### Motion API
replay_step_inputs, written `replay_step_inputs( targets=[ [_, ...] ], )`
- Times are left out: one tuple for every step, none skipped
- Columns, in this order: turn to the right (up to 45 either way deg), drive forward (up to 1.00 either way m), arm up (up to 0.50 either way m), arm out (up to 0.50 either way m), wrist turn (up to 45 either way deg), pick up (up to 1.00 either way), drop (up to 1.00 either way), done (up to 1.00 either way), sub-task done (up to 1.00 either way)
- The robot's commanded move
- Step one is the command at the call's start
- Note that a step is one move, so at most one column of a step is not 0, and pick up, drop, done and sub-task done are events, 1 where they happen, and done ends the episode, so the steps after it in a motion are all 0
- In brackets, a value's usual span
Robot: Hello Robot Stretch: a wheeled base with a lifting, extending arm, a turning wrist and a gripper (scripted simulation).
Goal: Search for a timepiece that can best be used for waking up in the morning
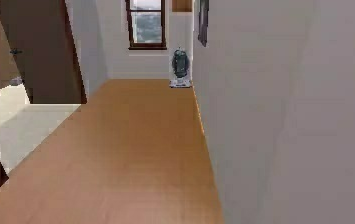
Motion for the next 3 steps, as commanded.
replay_step_inputs(
  targets=[
    [-33.0, 0.0, 0.0, 0.0, 0.0, 0.0, 0.0, 0.0, 0.0],
    [0.0, 1.0, 0.0, 0.0, 0.0, 0.0, 0.0, 0.0, 0.0],
    [0.0, 1.0, 0.0, 0.0, 0.0, 0.0, 0.0, 0.0, 0.0]
  ],
)
